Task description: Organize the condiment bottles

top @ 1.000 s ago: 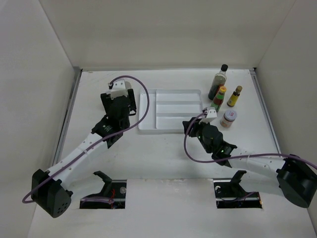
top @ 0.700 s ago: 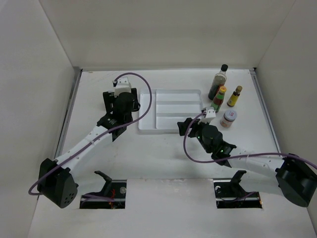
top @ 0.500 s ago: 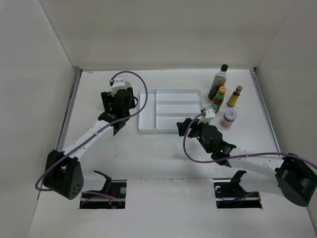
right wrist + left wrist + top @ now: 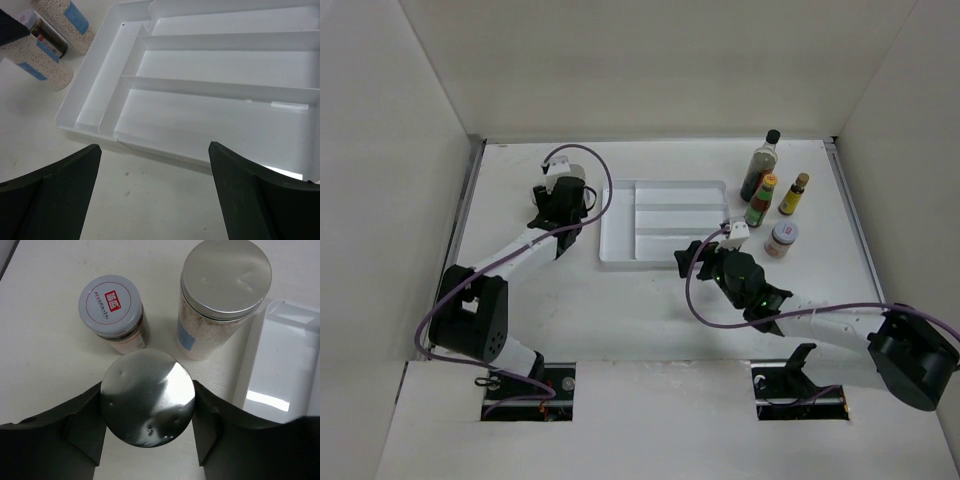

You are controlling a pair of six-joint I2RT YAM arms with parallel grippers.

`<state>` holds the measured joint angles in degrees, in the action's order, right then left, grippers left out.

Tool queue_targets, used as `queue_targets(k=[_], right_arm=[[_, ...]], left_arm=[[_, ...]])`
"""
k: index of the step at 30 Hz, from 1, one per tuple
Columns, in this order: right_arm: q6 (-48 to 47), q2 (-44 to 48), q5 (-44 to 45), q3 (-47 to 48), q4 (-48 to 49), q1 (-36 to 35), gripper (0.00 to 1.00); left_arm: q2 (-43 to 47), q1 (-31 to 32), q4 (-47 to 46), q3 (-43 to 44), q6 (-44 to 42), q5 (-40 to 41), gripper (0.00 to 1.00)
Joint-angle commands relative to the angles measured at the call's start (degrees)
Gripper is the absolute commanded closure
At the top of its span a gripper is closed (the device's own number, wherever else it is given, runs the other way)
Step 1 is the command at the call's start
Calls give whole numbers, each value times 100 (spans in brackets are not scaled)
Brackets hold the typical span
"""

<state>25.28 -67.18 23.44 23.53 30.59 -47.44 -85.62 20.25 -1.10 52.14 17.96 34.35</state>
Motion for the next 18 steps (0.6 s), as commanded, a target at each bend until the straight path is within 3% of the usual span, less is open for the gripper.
queue_targets(k=[1,4,10,15,18], right_arm=[[4,-50,-94,134,299,11,5],[-14,47,-68,64,421,3,5],[30,73,-103,20,492,82,5],[74,73,-112,20,439,152,5],[39,178,-77,-50,483,169,5]], left_arm=[[247,-52,-443,16,94,-86,53],[817,18,-417,-107,85,159,60],[1856,711,-294,85,-47,380,61],[884,1397,-722,893,-46,125,61],[137,1372,-1067,1323,-64,-33,61]])
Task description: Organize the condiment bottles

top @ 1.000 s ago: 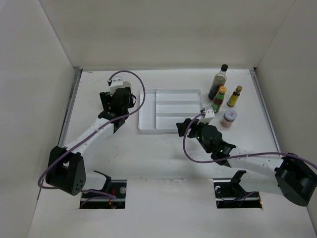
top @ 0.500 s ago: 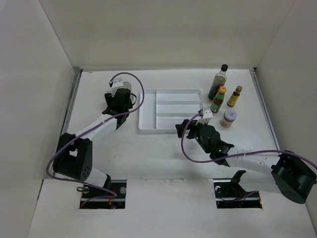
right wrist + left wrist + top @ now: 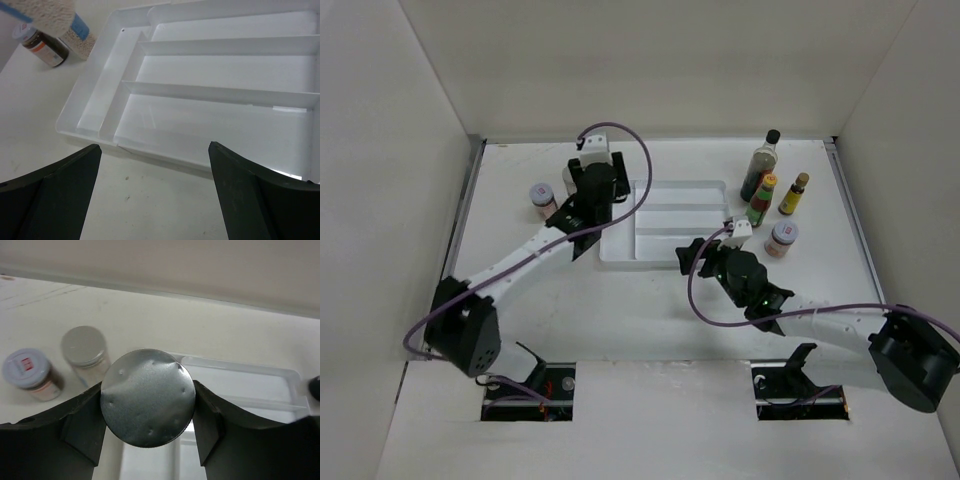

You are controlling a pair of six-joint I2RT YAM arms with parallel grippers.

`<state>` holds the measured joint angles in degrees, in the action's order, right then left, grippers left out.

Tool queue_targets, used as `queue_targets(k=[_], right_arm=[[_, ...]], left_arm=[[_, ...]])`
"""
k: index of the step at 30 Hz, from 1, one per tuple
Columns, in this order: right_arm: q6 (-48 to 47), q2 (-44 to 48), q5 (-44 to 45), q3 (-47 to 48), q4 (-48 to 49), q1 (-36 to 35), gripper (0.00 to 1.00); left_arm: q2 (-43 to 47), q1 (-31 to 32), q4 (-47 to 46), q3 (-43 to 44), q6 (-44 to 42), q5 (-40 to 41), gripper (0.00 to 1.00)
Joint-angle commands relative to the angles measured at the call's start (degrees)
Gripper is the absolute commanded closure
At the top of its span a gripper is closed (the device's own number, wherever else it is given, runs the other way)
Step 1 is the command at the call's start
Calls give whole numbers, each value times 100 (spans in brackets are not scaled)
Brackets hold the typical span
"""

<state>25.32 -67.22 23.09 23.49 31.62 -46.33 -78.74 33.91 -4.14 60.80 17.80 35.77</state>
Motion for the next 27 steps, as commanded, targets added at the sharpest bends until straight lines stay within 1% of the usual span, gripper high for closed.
queue_targets(k=[1,5,7,12,14,15,18,19,22,27], right_arm=[[52,183,-42,-46,363,84,5],[43,271,-33,-46,310,155,5],[34,245,-33,-63,363,155,5],[52,200,-59,-19,310,155,5],[69,183,-77,-37,354,155,4],[87,157,-85,-28,302,155,4],[70,192,-94,-19,292,155,3],[61,192,-86,-37,336,155,3],[87,113,-121,-2,284,155,3],[87,130,-138,-2,284,155,1]], left_arm=[[-816,-64,-824,651,-40,-254,61],[-1792,-266,-948,1346,-23,-614,61],[-2161,-337,-939,1601,-14,-606,61],[-2628,-407,-966,1743,4,-615,61],[-2787,-451,-974,1752,13,-650,55],[-2839,-460,-957,1743,13,-650,49],[-2744,-469,-1018,1568,13,-606,26],[-2639,-469,-1036,1506,21,-606,21],[-2174,-425,-1019,1365,-66,-606,15],[-1242,-478,-940,874,-66,-448,12]])
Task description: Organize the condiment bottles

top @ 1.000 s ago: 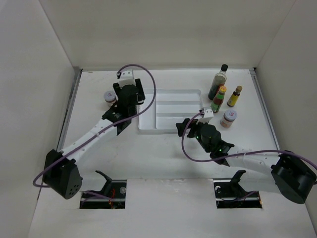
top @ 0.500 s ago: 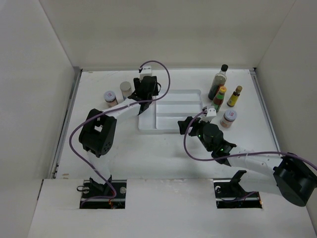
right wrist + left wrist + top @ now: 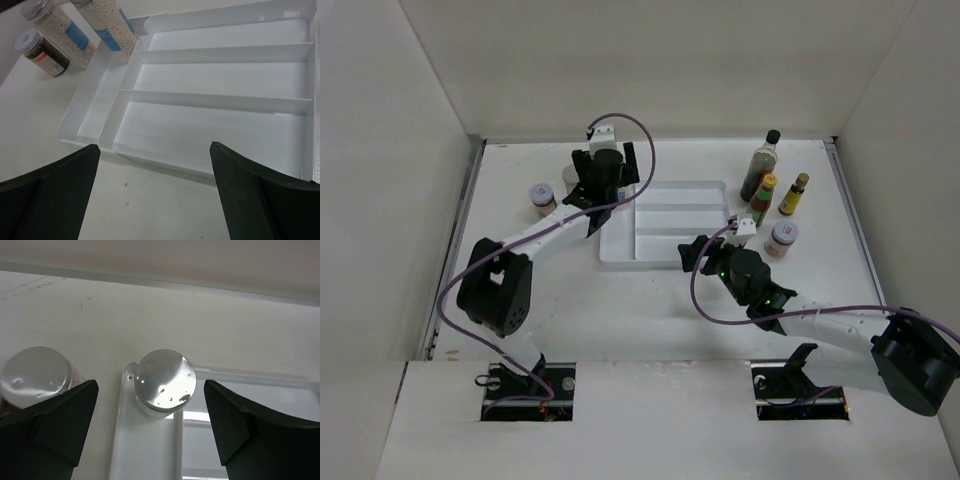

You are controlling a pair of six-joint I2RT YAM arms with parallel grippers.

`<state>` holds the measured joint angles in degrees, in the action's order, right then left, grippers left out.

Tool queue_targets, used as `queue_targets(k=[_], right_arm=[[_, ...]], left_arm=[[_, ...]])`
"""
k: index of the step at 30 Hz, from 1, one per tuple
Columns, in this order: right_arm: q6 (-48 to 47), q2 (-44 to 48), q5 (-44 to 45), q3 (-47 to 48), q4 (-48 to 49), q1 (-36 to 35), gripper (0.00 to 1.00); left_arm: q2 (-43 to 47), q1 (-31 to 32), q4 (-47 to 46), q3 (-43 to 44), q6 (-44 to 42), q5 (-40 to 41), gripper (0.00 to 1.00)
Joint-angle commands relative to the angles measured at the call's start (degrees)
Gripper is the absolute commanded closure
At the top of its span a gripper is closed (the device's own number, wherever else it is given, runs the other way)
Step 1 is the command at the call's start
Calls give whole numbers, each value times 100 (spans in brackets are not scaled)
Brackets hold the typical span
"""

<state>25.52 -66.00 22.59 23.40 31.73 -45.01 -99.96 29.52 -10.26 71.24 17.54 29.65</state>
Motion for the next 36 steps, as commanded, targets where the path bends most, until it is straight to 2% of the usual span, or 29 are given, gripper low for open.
queue_targets(k=[1,4,10,21,23,25,27,29,36], right_arm=[[67,8,-97,16,264,24,1],[67,104,-97,-11,281,24,1],[68,25,-115,51,229,6,0],[102,-9,-150,51,159,32,0],[59,34,-115,68,150,32,0],[67,34,-114,25,229,32,0],[102,-1,-150,42,150,41,0],[85,69,-132,51,150,32,0],[94,60,-132,25,228,32,0]], left_arm=[[986,-64,-293,-259,-40,216,12],[1198,-266,-108,-506,30,366,12],[1006,-635,262,-488,188,445,13],[-199,-1102,402,329,145,217,21],[-269,-1119,376,320,144,217,27],[-287,-1137,402,320,188,217,41],[-112,-1102,350,233,180,217,53],[238,-1049,297,57,171,252,58],[2084,-487,235,-1172,144,559,61]])
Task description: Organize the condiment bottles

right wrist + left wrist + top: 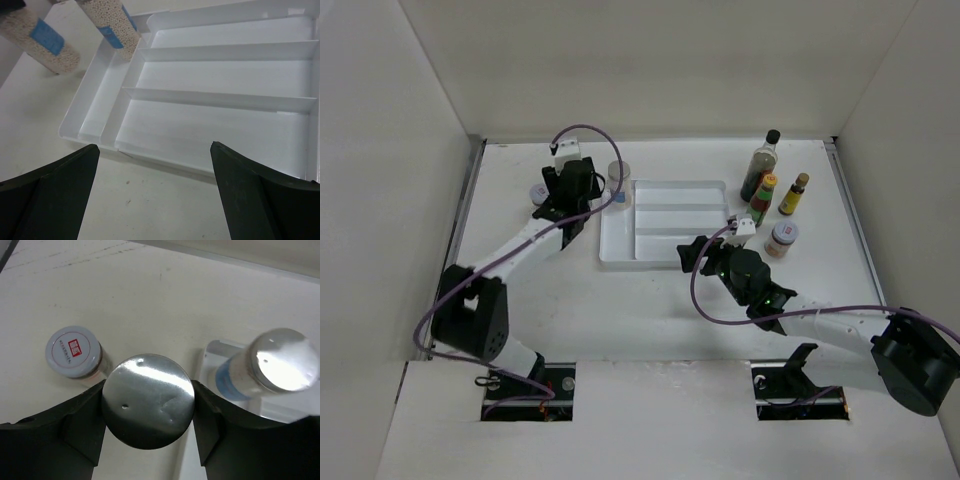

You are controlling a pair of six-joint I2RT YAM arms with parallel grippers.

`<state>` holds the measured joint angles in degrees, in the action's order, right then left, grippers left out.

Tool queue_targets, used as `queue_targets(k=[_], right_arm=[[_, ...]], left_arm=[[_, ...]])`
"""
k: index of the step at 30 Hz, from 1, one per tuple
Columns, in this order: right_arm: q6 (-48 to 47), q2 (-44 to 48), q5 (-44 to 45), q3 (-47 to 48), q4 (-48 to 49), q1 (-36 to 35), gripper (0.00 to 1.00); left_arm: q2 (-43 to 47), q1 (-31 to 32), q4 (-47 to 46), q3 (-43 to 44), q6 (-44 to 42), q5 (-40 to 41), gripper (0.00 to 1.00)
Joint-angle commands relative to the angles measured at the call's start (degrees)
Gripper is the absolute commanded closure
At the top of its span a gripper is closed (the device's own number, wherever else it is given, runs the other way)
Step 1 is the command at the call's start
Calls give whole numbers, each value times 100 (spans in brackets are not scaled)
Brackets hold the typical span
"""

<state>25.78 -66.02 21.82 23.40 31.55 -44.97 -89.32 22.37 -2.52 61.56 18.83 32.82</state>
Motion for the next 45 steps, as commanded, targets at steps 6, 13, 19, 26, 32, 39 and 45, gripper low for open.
queue_targets(k=[6,13,19,26,32,39,45], right_arm=[[59,10,-38,25,290,28,0],[50,63,-20,-10,281,46,0],[32,28,-20,7,281,81,0],[41,19,-64,16,290,72,0],[50,1,-82,33,272,72,0],[85,107,-125,-11,255,72,0],[59,19,-170,77,167,63,0]], left_arm=[[1137,886,-547,-347,129,181,60],[100,1151,-916,338,42,-56,60],[-700,1081,-1101,585,-143,-153,58],[-684,1107,-1216,331,-108,-170,23],[404,1081,-1110,-90,-169,-57,13],[1127,388,-638,-812,172,506,13],[645,-658,-468,-690,507,173,13]])
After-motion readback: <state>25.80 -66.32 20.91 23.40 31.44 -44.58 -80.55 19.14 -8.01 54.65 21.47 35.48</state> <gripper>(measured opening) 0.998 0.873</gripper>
